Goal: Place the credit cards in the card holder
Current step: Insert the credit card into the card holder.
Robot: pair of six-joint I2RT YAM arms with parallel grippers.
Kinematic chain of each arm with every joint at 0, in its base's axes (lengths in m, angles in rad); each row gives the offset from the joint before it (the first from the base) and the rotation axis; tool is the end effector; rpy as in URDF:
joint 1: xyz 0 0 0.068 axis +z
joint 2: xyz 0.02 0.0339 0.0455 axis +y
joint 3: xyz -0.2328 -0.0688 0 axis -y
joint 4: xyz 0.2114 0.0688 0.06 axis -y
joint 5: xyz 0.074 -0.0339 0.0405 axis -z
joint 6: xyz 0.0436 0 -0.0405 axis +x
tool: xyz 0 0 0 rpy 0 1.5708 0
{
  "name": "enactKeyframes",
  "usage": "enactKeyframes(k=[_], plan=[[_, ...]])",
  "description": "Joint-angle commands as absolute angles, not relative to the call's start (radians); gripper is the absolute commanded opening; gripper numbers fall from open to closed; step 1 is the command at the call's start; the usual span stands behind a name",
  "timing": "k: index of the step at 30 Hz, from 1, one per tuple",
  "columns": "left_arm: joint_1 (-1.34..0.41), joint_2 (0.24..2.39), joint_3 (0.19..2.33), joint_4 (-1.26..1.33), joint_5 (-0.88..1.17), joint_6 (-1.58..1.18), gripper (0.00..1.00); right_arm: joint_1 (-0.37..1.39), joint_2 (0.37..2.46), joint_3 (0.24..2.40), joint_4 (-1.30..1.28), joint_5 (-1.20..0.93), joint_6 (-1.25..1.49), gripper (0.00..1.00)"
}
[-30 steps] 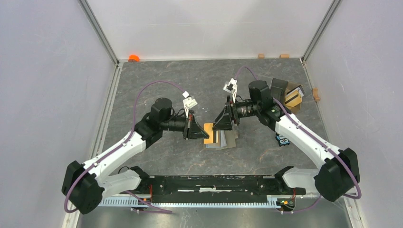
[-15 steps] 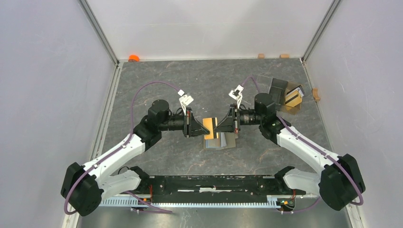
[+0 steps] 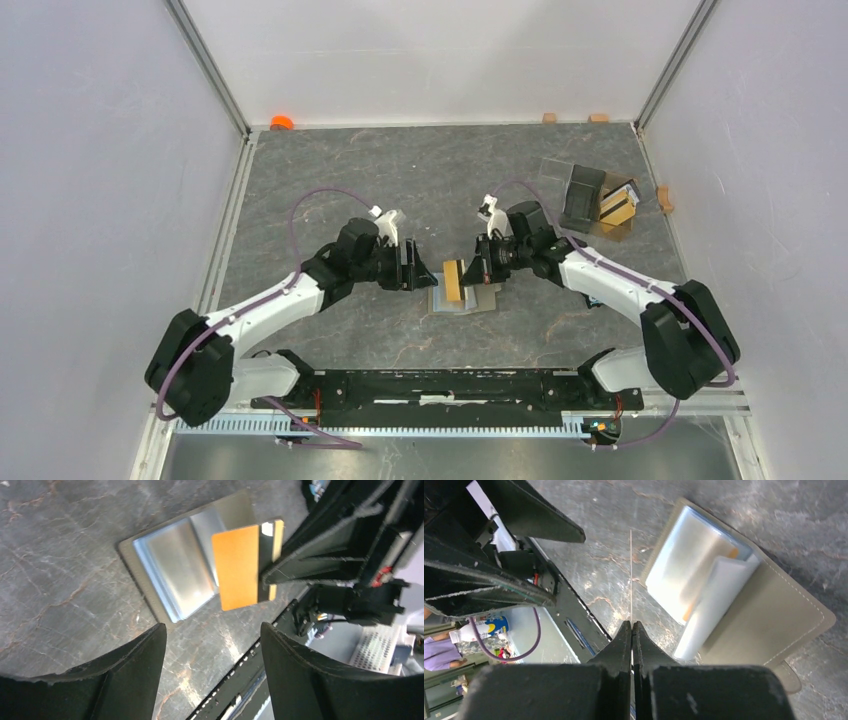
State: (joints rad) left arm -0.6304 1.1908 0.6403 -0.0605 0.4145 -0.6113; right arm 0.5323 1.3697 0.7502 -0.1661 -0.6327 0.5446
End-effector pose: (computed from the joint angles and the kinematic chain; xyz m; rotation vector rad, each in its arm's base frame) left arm 0.1823 -0.1548 0.2049 0.2796 2.3472 -1.1133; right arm 0.2089 0.1530 0.1905 -0.3238 2.5041 1.2345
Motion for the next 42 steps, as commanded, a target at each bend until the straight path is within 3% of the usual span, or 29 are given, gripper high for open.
enactKeyframes(k=[1,11,26,42], plan=[[-0.632,1.261,0.653,-0.032,0.344,-0.661,0.76,0.543,1.410,0.792,-0.231,-0.576,0.525,0.00],[-0.639,1.427,0.699,-0.013,0.355,-0.625,0.77,0.538,1.504,0.789,-0.288,-0.525,0.500,0.00],[-0.686,1.588,0.786,-0.054,0.261,-0.575,0.77,0.453,1.476,0.739,-0.243,-0.557,0.523,0.00],[-0.693,1.637,0.804,-0.107,0.198,-0.542,0.61,0.410,1.427,0.699,-0.190,-0.568,0.565,0.00]])
